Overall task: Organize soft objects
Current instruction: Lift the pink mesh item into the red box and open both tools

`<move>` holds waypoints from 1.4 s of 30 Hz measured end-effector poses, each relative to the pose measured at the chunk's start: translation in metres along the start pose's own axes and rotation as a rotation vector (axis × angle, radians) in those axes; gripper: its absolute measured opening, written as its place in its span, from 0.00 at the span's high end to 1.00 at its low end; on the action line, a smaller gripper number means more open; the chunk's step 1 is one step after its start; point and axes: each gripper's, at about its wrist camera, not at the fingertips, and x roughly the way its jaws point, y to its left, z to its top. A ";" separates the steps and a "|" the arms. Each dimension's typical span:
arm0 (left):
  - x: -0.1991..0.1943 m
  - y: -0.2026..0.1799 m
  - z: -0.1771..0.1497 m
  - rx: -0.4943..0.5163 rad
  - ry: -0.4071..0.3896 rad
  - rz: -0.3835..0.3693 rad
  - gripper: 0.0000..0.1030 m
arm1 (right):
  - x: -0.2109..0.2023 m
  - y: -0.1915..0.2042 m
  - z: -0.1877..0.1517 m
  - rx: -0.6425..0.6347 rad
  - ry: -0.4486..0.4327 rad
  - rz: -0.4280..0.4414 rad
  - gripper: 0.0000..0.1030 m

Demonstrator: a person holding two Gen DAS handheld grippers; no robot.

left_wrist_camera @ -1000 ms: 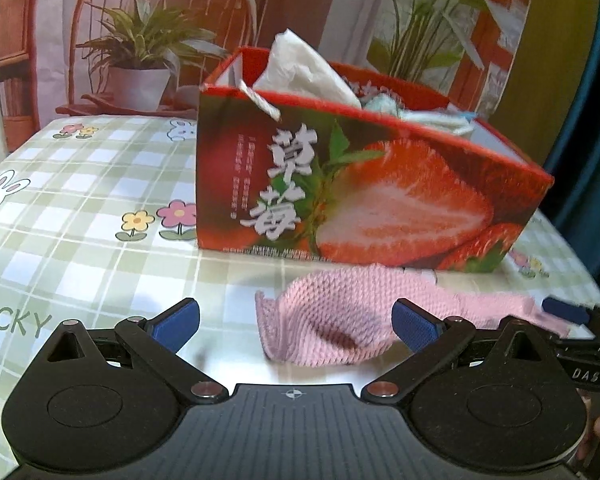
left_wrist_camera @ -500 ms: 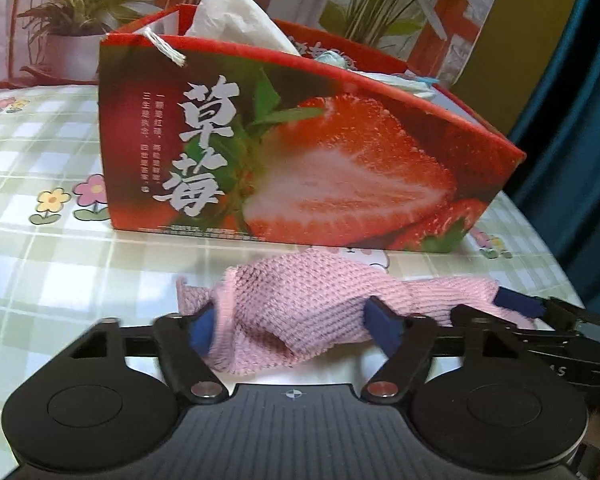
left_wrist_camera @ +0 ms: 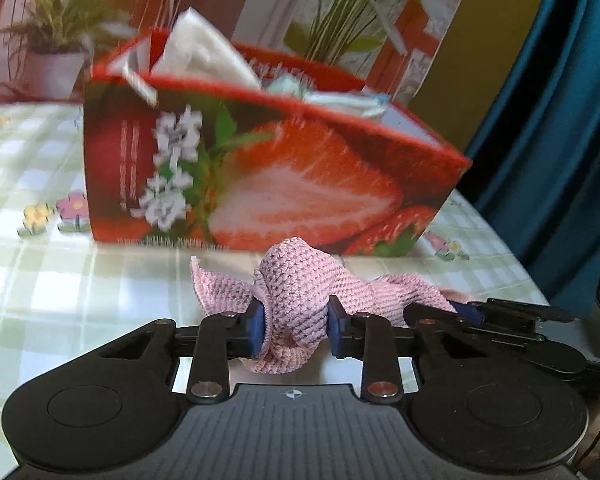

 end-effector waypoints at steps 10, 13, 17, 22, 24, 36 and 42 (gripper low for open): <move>-0.071 -0.019 0.052 0.092 -0.230 0.012 0.68 | -0.055 0.017 0.057 -0.055 -0.206 0.077 0.84; -0.078 -0.023 0.075 0.121 -0.257 0.025 0.68 | -0.063 0.023 0.087 -0.106 -0.246 0.085 0.84; -0.072 -0.021 0.107 0.148 -0.247 0.046 0.68 | -0.056 0.028 0.129 -0.158 -0.270 0.082 0.84; -0.043 -0.010 0.138 0.159 -0.169 0.081 0.67 | -0.025 0.030 0.171 -0.175 -0.258 0.052 0.84; -0.031 -0.007 0.143 0.160 -0.136 0.100 0.67 | -0.008 0.029 0.180 -0.158 -0.226 0.040 0.84; 0.023 0.012 0.141 0.148 0.067 0.139 0.65 | 0.049 0.019 0.169 -0.108 -0.016 0.004 0.84; 0.042 0.020 0.139 0.109 0.122 0.152 0.64 | 0.061 0.012 0.165 -0.058 0.058 -0.001 0.84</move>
